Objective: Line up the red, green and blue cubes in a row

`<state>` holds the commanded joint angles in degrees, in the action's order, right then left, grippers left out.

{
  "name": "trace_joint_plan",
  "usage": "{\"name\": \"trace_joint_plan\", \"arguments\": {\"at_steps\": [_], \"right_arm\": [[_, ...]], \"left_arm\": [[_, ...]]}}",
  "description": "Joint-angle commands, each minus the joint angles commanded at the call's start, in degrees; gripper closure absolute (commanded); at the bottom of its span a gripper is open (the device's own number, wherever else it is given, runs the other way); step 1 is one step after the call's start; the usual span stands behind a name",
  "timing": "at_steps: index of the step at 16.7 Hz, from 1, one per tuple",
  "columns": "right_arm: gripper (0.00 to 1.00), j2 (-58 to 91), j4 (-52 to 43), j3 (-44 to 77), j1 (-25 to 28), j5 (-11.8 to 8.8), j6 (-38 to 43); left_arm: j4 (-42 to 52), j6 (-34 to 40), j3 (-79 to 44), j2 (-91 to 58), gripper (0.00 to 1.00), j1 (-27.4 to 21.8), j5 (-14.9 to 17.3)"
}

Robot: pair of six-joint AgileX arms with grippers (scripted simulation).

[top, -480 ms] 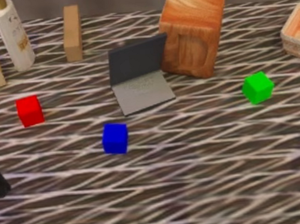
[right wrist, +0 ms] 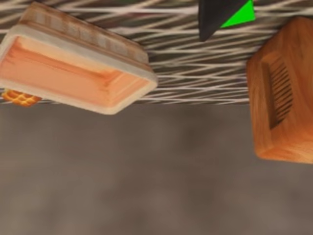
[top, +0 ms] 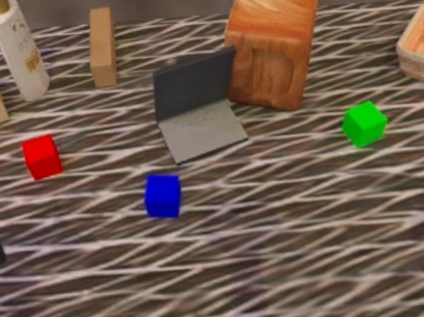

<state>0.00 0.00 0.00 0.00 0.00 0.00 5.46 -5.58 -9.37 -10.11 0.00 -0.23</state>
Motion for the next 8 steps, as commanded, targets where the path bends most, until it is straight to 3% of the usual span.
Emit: {"name": "trace_joint_plan", "arguments": {"at_steps": [8], "right_arm": [[0.00,0.0,0.0,0.0,0.0,0.0,0.0]], "left_arm": [[20.1,-20.1,-31.1,-36.7,0.00,-1.0,0.1]]}}
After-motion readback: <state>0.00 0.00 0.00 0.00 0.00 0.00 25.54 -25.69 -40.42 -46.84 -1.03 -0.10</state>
